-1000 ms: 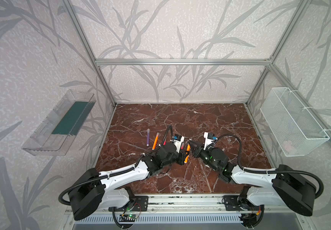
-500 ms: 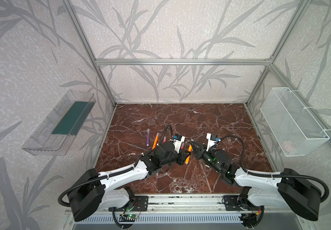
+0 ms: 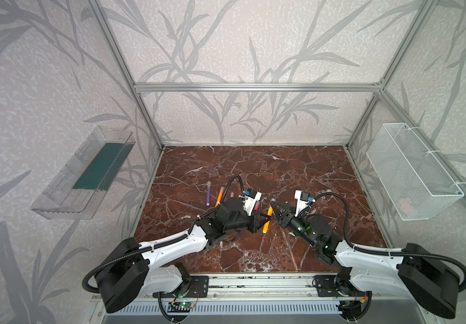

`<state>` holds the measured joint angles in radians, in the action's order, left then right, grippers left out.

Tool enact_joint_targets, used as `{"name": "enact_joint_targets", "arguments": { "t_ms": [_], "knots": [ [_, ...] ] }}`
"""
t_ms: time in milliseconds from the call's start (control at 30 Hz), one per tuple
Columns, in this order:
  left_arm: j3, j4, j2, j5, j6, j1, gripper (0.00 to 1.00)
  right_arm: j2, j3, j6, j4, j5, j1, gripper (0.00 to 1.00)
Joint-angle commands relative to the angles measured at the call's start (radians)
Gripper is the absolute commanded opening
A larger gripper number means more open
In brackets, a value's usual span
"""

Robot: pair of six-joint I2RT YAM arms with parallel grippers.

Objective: Insert pens into pen caps
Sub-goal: Put on the pen cap to the pen.

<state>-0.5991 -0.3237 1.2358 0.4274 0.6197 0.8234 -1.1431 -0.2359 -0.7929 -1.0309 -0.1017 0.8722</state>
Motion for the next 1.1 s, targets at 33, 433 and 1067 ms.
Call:
{"name": "enact_joint_targets", "arguments": {
  "t_ms": [33, 433, 1067],
  "knots": [
    [-0.014, -0.143, 0.009, -0.104, 0.089, -0.073, 0.0, 0.005, 0.028, 0.015, -0.064, 0.101, 0.019, 0.0],
    [-0.056, -0.061, 0.004, -0.163, 0.09, -0.113, 0.0, -0.009, 0.008, 0.047, 0.059, 0.01, 0.081, 0.0],
    [-0.141, 0.134, 0.047, -0.243, 0.029, -0.123, 0.0, 0.219, -0.028, 0.118, 0.494, -0.35, 0.192, 0.08]
  ]
}}
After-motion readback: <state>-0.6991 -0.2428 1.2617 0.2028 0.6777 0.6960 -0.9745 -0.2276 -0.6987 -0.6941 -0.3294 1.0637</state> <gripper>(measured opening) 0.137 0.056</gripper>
